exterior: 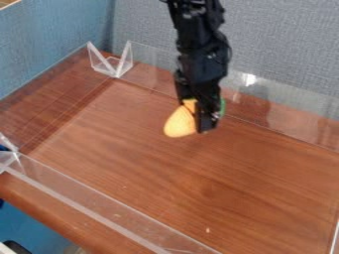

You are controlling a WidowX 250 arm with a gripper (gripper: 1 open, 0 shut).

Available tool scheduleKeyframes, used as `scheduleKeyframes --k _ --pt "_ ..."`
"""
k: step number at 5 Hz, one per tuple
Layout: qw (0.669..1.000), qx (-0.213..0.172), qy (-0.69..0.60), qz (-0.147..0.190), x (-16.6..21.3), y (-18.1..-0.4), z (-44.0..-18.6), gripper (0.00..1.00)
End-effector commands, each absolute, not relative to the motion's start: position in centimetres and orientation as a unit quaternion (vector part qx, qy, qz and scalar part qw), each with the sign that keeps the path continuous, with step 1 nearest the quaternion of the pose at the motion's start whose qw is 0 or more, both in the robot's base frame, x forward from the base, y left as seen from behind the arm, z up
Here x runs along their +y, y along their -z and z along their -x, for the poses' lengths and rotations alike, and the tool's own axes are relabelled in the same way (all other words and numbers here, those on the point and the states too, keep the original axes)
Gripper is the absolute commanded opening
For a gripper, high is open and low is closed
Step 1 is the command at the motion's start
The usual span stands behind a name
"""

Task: Push the yellow object to the right side of the table

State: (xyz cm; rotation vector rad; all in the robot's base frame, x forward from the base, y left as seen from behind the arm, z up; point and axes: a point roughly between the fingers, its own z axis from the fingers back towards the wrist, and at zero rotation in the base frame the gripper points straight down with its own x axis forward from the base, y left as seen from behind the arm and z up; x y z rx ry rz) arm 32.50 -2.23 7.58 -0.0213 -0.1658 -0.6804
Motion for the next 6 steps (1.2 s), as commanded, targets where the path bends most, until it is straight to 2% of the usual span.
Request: scheduleKeyframes --k 1,3,6 --pt "0.941 -0.106 0.323 0.002 -3.2 -8.4 -33.1 0.00" --pt "0.943 -0.095 0.319 0.011 -3.5 -4.6 -31.7 0.00" --pt "0.946 -0.110 0.303 0.010 -5.5 -6.0 -32.0 0.00"
